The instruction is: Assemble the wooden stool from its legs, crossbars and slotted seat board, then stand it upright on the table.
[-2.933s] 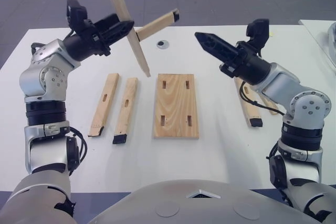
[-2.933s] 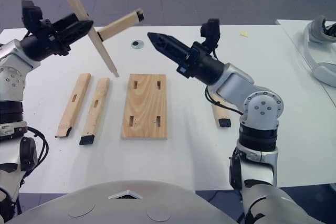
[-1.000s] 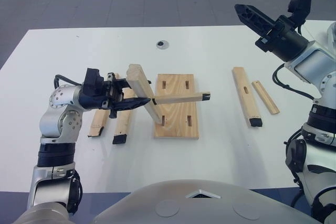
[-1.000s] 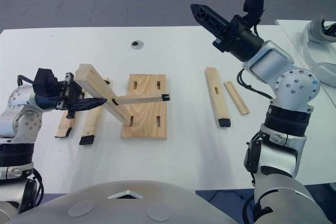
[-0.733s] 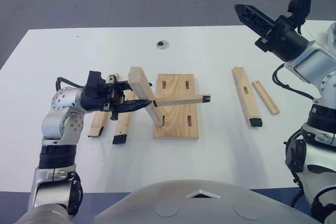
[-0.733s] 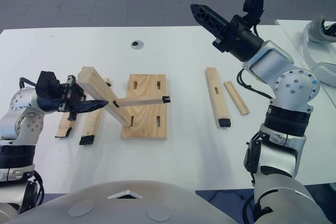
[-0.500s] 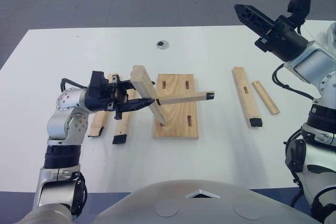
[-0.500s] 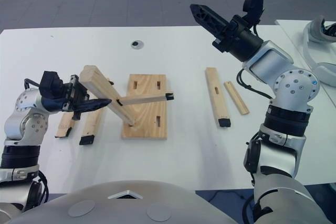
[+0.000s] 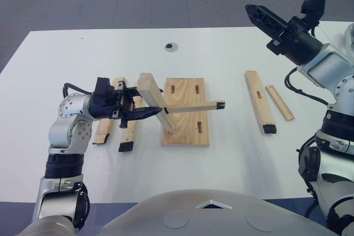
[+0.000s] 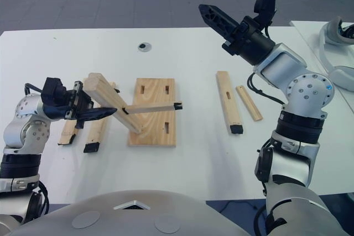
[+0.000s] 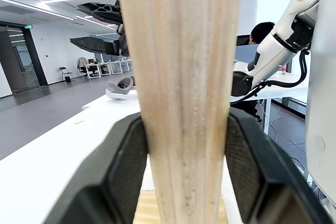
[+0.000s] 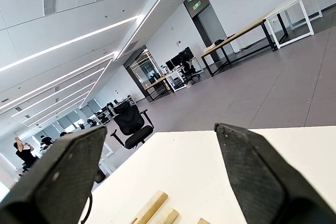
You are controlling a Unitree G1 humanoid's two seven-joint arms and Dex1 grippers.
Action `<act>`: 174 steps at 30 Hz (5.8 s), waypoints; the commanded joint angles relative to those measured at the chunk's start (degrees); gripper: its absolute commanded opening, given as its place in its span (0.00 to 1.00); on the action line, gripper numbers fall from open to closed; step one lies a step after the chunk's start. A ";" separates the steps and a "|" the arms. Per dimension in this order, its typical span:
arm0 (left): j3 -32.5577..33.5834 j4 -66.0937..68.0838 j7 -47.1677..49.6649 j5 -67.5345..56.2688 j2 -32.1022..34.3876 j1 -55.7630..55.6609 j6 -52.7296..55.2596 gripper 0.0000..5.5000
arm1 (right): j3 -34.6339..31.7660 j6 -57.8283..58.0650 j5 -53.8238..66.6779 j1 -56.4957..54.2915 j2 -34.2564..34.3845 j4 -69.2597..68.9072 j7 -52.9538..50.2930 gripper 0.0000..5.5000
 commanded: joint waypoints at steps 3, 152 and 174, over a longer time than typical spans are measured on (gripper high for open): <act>0.83 0.83 -0.63 0.22 1.32 -0.60 -0.41 0.38 | -0.55 1.20 -0.10 0.00 0.06 -0.67 -0.38 0.69; -23.71 8.45 15.07 13.30 16.89 9.84 -7.69 0.38 | -1.64 0.26 1.54 4.70 6.34 -6.30 -6.75 0.69; -16.39 -0.62 14.03 5.51 18.36 -22.89 15.29 0.38 | -0.85 -2.01 0.62 7.89 9.67 -8.90 -8.05 0.69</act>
